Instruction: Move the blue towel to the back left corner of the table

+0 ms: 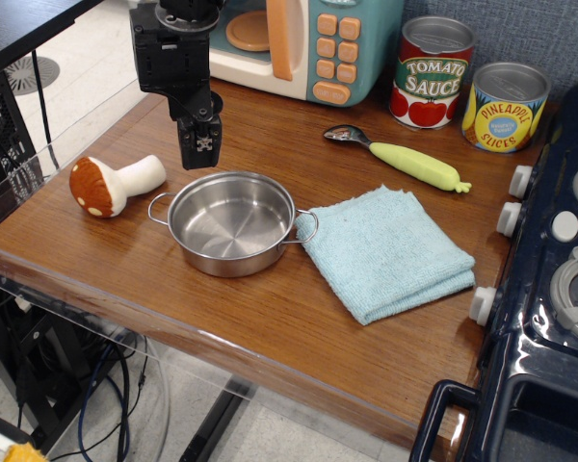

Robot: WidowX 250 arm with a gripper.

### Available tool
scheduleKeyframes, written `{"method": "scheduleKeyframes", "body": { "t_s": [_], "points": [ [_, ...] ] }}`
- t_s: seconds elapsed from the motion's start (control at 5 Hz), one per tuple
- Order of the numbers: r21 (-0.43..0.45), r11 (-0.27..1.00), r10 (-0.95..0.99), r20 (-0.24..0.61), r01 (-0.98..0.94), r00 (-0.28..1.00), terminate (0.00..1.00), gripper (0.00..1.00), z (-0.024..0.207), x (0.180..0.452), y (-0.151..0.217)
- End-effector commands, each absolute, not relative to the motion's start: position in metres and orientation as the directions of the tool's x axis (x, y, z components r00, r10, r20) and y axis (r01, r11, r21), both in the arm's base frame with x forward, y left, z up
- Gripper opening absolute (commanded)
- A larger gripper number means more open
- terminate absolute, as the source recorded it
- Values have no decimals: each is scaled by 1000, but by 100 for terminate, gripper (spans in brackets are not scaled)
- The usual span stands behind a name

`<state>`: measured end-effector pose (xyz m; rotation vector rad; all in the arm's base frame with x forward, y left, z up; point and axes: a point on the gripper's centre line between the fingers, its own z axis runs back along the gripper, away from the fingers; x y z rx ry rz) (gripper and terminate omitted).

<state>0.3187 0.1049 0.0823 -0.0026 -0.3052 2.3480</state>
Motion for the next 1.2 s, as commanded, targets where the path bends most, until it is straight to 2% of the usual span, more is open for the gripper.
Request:
{"method": "scheduleKeyframes", "body": {
  "t_s": [0.0, 0.2, 0.4, 0.6, 0.8, 1.0],
  "points": [
    [-220, -687, 693, 88, -693, -715, 0, 100, 82, 319, 105],
    [-174, -655, 723, 140, -735, -677, 0, 100, 75, 319, 83],
    [-180, -618, 753, 147, -766, -642, 0, 100, 80, 313, 56],
    [-187, -544, 818, 98, -818, -567, 0, 100, 95, 308, 23],
    [-172, -468, 874, 55, -867, -482, 0, 100, 94, 309, -8],
    [-138, -391, 918, 7, -910, -396, 0, 100, 82, 317, -34]
  ]
}}
